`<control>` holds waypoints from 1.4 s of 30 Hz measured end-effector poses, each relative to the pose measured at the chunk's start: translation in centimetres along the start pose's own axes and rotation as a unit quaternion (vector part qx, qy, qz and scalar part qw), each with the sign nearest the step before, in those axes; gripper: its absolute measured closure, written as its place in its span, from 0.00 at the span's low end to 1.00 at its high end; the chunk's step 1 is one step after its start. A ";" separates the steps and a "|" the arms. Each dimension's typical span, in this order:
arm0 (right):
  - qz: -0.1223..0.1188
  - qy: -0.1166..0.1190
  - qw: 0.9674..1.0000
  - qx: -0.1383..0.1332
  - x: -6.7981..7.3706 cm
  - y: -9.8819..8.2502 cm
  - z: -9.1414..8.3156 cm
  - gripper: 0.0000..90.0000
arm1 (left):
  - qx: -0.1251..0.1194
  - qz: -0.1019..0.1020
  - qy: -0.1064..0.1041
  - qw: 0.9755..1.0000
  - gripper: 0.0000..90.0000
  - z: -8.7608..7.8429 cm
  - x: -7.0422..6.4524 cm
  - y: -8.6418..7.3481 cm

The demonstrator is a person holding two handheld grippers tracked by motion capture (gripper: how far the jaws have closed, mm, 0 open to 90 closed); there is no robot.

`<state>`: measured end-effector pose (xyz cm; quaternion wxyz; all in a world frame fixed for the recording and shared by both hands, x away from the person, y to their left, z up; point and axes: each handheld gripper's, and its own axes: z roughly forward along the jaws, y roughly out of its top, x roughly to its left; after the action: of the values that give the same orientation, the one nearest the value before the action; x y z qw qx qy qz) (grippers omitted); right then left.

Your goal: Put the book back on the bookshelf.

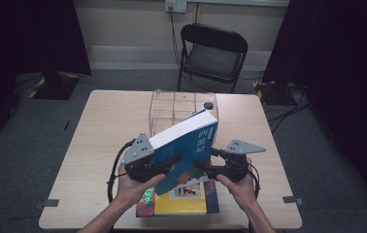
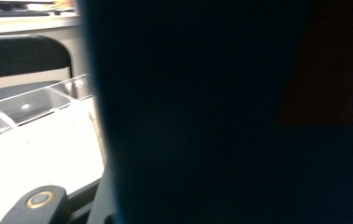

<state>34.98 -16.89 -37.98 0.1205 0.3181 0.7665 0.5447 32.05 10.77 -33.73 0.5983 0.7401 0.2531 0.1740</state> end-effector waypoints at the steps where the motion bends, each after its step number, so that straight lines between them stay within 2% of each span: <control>1: -0.001 0.000 1.000 -0.002 -0.1 0.1 0.2 0.39 | -0.001 -0.008 0.000 1.000 0.68 0.1 0.2 0.0; 6: -0.001 -0.004 1.000 -0.017 -0.2 1.4 1.2 0.38 | -0.009 -0.045 -0.005 0.999 0.68 0.2 2.1 0.1; 7: -0.002 -0.006 1.000 -0.020 -0.2 1.7 1.4 0.38 | -0.009 -0.045 -0.005 0.999 0.68 0.2 2.1 0.1; 8: -0.002 -0.007 1.000 -0.023 -0.1 2.1 1.6 0.37 | -0.012 -0.039 -0.004 0.999 0.68 0.2 2.6 0.3; 12: -0.007 -0.004 1.000 -0.030 0.1 3.1 2.6 0.36 | -0.019 -0.008 0.016 1.000 0.68 -0.5 2.9 0.7; 13: -0.009 -0.002 0.999 -0.031 0.2 3.2 2.8 0.36 | -0.020 -0.005 0.015 1.000 0.68 -0.7 3.1 0.7; 15: -0.013 -0.001 0.999 -0.033 0.4 3.3 3.1 0.36 | -0.018 -0.008 0.016 1.000 0.68 -1.0 3.3 0.5; 17: -0.024 -0.007 0.999 -0.034 1.0 3.2 3.6 0.38 | -0.018 -0.026 0.014 0.999 0.67 -1.7 3.7 -0.2; 19: -0.025 -0.004 0.999 -0.035 1.1 3.3 3.7 0.39 | -0.011 -0.025 0.017 0.999 0.67 -1.9 3.7 0.0; 28: -0.028 -0.006 0.999 -0.029 1.2 3.3 3.4 0.39 | 0.005 -0.023 0.025 0.999 0.67 -1.9 3.3 0.4; 33: -0.027 -0.001 0.999 -0.017 0.8 2.8 3.2 0.44 | 0.001 -0.023 0.031 0.999 0.67 -1.9 3.1 0.4; 37: -0.012 -0.011 1.000 -0.012 -0.1 1.5 2.2 0.38 | -0.009 -0.023 0.020 0.999 0.67 -2.0 3.3 0.1; 42: 0.018 -0.032 0.999 -0.001 -1.8 -0.6 0.2 0.37 | -0.004 -0.031 0.025 0.999 0.67 -2.0 3.2 0.2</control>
<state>36.21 -18.00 -38.91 0.1354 0.3492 0.7557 0.5372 33.59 14.17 -33.20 0.6000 0.7248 0.2903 0.1746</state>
